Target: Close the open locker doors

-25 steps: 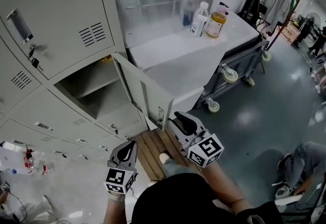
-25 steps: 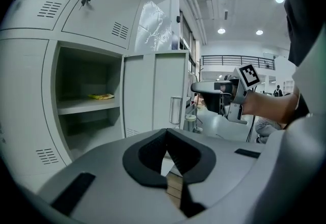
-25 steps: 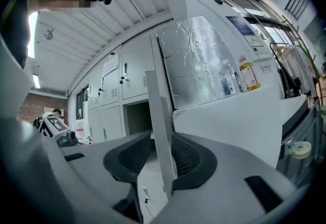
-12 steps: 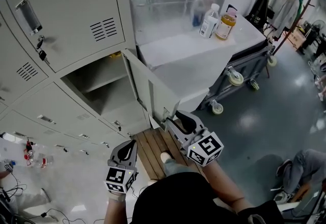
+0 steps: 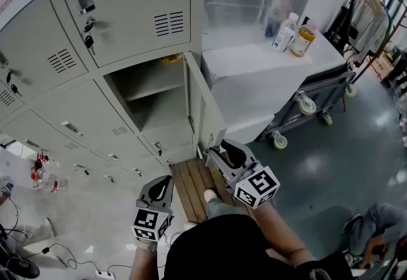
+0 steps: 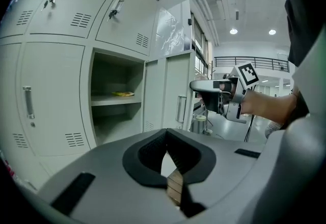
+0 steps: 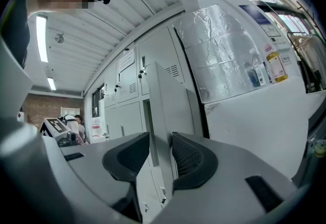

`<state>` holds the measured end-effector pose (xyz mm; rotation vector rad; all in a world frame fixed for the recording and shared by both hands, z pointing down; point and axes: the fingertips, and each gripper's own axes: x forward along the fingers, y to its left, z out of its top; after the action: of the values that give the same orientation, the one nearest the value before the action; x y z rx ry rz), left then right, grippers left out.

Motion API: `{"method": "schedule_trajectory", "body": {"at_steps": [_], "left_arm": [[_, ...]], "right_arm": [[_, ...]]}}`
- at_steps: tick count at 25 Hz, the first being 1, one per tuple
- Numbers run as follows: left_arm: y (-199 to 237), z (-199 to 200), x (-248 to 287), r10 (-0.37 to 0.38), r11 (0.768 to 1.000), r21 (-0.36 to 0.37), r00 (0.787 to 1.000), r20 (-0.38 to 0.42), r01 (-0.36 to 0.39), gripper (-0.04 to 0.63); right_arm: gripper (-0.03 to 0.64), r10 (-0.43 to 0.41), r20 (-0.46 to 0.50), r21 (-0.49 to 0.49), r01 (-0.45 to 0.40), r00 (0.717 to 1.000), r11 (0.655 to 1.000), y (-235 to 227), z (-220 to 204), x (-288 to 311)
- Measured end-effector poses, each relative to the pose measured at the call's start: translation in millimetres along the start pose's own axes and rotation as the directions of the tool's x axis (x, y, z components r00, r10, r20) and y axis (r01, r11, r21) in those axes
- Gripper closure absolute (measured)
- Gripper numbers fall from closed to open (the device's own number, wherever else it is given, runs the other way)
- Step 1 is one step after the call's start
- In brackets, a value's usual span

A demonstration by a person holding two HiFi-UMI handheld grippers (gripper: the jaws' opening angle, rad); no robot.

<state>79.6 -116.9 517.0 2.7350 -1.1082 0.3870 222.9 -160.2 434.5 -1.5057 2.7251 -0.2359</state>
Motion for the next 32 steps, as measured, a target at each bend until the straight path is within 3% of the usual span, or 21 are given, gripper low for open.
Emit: {"method": "schedule_trajectory", "body": {"at_steps": [4,12,20,32], "left_arm": [[8.0,-10.2,-24.8,0.035,0.999,-0.021,0.999,-0.016,-0.035,0.578],[30.2,-17.3,-72.4,0.123,0.992,-0.029,0.992,0.039,-0.122,0.578],[53.0,-35.8,-113.1,0.196,0.978,-0.071,0.980,0.015,-0.195,0.578],[98.4,-27.5,-119.9,0.346,0.936,-0.081,0.938,0.019,-0.343,0.578]], "right_arm": [[0.465,0.037,-0.004,-0.007,-0.037,0.999,0.999,20.0,-2.5,12.3],[0.465,0.089,-0.012,-0.012,-0.089,0.996,0.996,53.4,-5.4,44.9],[0.465,0.142,-0.017,-0.034,-0.143,0.990,0.989,81.5,-7.5,80.0],[0.465,0.306,-0.001,-0.019,-0.306,0.952,0.952,104.5,2.6,149.8]]}}
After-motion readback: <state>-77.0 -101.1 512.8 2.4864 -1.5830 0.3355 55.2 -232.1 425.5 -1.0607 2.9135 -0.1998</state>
